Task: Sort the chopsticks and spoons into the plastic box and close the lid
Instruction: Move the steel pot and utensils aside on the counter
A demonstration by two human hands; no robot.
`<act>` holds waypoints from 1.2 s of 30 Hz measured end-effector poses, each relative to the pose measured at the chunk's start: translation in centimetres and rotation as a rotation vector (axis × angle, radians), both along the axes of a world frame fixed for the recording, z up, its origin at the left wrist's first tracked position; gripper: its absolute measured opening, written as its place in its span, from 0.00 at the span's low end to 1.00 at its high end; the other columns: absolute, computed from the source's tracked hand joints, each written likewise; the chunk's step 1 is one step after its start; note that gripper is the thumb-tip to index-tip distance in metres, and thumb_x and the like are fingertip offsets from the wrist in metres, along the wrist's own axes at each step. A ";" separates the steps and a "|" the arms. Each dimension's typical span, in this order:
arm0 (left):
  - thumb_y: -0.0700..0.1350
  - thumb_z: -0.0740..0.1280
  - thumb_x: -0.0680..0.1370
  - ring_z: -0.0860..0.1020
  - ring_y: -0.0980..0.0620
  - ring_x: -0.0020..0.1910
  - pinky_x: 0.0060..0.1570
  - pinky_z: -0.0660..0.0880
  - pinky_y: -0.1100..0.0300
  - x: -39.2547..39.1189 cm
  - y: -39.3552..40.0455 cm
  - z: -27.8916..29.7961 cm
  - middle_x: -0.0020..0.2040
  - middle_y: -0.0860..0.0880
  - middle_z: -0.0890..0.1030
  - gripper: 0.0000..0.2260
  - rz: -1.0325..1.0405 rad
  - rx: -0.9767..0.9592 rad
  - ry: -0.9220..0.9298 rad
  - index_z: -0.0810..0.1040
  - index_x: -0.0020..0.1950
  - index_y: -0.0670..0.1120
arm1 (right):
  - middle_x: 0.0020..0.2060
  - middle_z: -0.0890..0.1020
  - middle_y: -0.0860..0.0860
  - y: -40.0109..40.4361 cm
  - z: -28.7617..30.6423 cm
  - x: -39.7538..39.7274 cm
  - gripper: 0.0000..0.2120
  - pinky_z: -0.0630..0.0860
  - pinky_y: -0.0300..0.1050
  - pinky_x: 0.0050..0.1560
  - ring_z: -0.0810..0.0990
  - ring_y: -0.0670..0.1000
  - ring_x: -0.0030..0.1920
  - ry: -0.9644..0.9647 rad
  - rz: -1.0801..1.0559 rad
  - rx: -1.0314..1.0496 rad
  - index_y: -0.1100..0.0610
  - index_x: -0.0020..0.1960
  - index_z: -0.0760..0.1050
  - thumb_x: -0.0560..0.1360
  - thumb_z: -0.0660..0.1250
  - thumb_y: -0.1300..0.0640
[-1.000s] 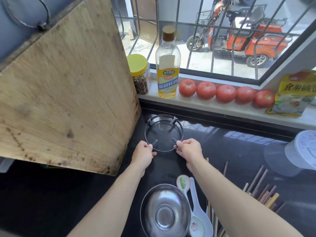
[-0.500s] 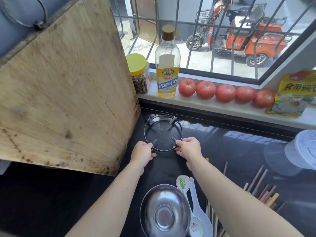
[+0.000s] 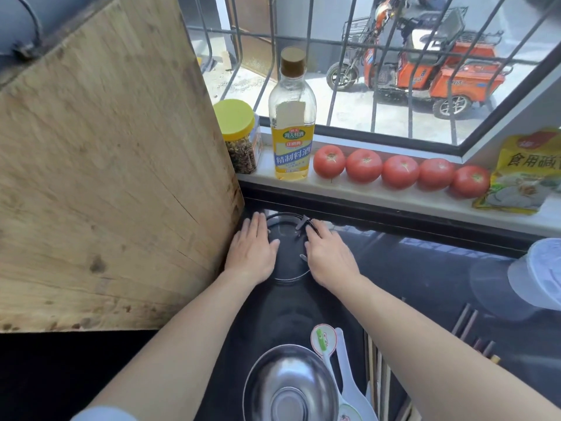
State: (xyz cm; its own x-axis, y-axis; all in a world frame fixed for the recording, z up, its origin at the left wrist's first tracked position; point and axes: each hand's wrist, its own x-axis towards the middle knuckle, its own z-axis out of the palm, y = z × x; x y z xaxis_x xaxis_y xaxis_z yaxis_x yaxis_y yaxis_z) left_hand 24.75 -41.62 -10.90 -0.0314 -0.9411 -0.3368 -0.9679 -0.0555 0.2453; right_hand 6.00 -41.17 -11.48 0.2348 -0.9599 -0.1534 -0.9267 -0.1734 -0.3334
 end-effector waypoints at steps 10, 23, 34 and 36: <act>0.57 0.53 0.85 0.44 0.46 0.83 0.80 0.47 0.50 0.0 1.7 1.6 0.84 0.48 0.43 0.31 0.118 -0.046 0.181 0.44 0.84 0.51 | 0.79 0.60 0.54 -0.1 0.8 -1.1 0.21 0.64 0.56 0.74 0.62 0.61 0.75 -0.171 -0.096 0.147 0.52 0.77 0.66 0.85 0.54 0.51; 0.59 0.69 0.77 0.80 0.65 0.45 0.52 0.77 0.63 2.7 28.1 8.6 0.51 0.59 0.83 0.08 0.592 0.288 0.609 0.77 0.54 0.58 | 0.78 0.64 0.58 7.4 3.5 -2.3 0.24 0.56 0.50 0.76 0.60 0.57 0.78 -0.306 -0.292 0.201 0.59 0.77 0.64 0.84 0.57 0.52; 0.70 0.67 0.70 0.81 0.49 0.41 0.43 0.76 0.54 -2.7 32.9 6.8 0.38 0.52 0.82 0.24 0.602 0.321 0.426 0.77 0.40 0.49 | 0.51 0.81 0.52 25.9 6.4 -2.9 0.08 0.81 0.49 0.46 0.84 0.49 0.42 -0.720 -0.772 0.564 0.53 0.54 0.76 0.83 0.59 0.56; 0.64 0.66 0.76 0.84 0.50 0.36 0.47 0.81 0.51 -2.9 33.5 6.2 0.36 0.51 0.84 0.19 0.690 0.351 0.570 0.81 0.42 0.48 | 0.52 0.81 0.55 27.2 6.1 -2.2 0.08 0.80 0.45 0.44 0.84 0.50 0.40 -0.804 -0.741 0.637 0.56 0.57 0.76 0.83 0.59 0.57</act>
